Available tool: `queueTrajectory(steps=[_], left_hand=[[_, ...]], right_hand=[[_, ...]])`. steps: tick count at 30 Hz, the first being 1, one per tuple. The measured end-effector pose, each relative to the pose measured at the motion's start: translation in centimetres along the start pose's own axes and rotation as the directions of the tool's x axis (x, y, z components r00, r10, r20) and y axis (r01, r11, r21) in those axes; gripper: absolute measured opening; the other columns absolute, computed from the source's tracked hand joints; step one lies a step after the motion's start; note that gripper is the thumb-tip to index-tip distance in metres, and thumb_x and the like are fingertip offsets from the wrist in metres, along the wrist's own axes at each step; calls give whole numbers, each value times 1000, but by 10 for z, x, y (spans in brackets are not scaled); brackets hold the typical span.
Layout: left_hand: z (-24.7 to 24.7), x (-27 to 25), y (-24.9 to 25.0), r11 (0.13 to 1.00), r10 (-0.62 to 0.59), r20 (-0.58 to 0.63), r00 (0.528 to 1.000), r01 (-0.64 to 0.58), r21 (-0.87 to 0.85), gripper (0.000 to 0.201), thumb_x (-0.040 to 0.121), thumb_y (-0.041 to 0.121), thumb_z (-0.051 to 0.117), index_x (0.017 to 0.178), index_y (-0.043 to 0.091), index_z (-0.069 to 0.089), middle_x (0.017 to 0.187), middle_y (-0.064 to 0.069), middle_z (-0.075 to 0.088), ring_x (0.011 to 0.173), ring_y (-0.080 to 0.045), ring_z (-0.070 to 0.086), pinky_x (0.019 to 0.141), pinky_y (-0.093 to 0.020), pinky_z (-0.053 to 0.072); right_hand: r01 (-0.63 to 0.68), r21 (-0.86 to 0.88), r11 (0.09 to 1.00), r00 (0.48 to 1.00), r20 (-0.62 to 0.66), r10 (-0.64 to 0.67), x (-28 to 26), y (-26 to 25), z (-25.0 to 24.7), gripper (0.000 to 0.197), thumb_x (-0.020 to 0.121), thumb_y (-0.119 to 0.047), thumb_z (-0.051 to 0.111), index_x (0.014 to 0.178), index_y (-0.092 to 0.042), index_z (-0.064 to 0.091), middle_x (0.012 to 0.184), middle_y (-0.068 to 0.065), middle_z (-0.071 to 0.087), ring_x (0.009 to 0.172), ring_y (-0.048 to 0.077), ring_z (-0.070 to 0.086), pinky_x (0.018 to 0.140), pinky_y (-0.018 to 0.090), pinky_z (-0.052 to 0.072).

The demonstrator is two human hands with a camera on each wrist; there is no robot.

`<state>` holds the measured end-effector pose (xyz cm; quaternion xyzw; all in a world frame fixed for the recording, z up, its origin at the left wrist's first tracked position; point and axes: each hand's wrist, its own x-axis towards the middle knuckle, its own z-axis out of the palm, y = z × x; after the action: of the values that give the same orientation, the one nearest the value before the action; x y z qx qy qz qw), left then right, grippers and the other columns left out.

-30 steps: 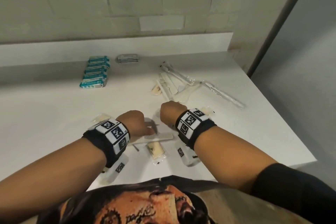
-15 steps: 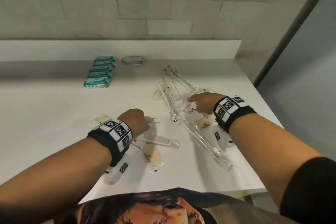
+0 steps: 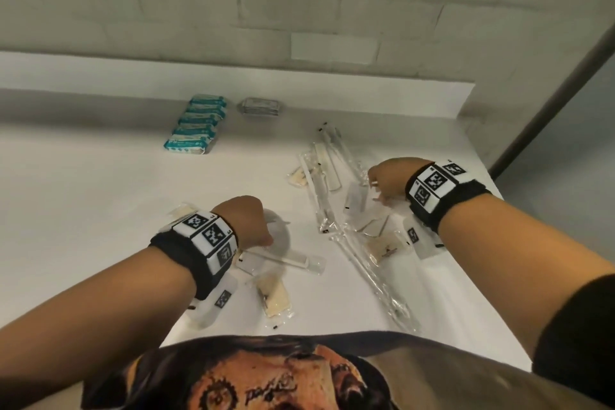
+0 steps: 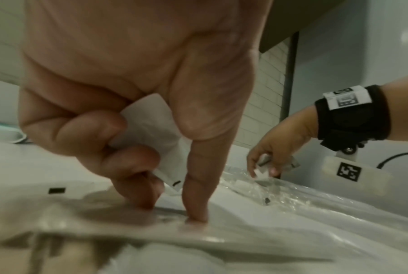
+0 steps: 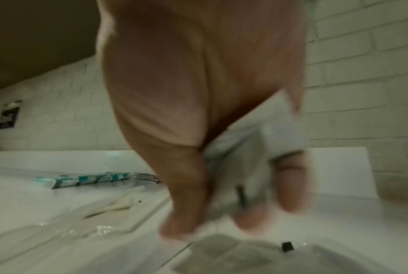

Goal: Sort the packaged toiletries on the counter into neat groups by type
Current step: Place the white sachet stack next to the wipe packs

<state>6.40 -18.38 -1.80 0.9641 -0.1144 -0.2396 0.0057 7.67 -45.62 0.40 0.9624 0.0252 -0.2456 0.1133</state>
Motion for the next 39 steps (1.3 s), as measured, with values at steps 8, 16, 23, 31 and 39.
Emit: queueTrajectory(steps=[8, 16, 23, 31, 39], left_hand=[[-5, 16, 0, 998, 32, 74, 997, -29, -47, 18, 82, 27, 59, 88, 9, 58, 89, -6, 60, 78, -20, 55, 58, -26, 38], [-15, 12, -13, 520, 51, -186, 981, -185, -834, 24, 97, 30, 50, 103, 7, 50, 107, -18, 60, 98, -32, 61, 88, -51, 52], [-35, 12, -7, -141, -3, -169, 986, -168, -976, 36, 101, 29, 43, 127, 5, 43, 128, -28, 54, 101, -40, 64, 73, -52, 58], [-41, -3, -9, -219, 119, -229, 966, -199, -955, 16, 95, 15, 56, 101, 4, 66, 78, -4, 59, 62, -10, 62, 65, -29, 58], [-45, -22, -18, -352, 309, -177, 934, -61, -934, 24, 97, 24, 51, 103, 4, 64, 92, -5, 65, 79, -17, 68, 76, -35, 60]], right_hand=[[169, 282, 945, 984, -97, -147, 16, -12, 13, 27, 88, -12, 57, 101, -35, 55, 112, -3, 56, 81, 16, 67, 76, 37, 56], [78, 243, 967, 994, -91, -57, 15, -8, 10, 23, 87, -21, 65, 108, -18, 55, 113, 2, 57, 80, 14, 57, 69, 29, 45], [275, 788, 550, 932, -359, 48, -18, -60, -54, 22, 86, -27, 68, 100, -19, 54, 76, -2, 53, 61, 15, 51, 42, 18, 35], [430, 778, 458, 862, -505, 50, -29, -134, -59, 28, 75, -22, 77, 89, -24, 53, 91, -8, 60, 81, 6, 55, 58, 25, 43], [507, 843, 180, 777, -537, 327, -30, -146, -73, 22, 88, -32, 65, 87, -15, 51, 79, -6, 54, 75, 10, 51, 64, 24, 41]])
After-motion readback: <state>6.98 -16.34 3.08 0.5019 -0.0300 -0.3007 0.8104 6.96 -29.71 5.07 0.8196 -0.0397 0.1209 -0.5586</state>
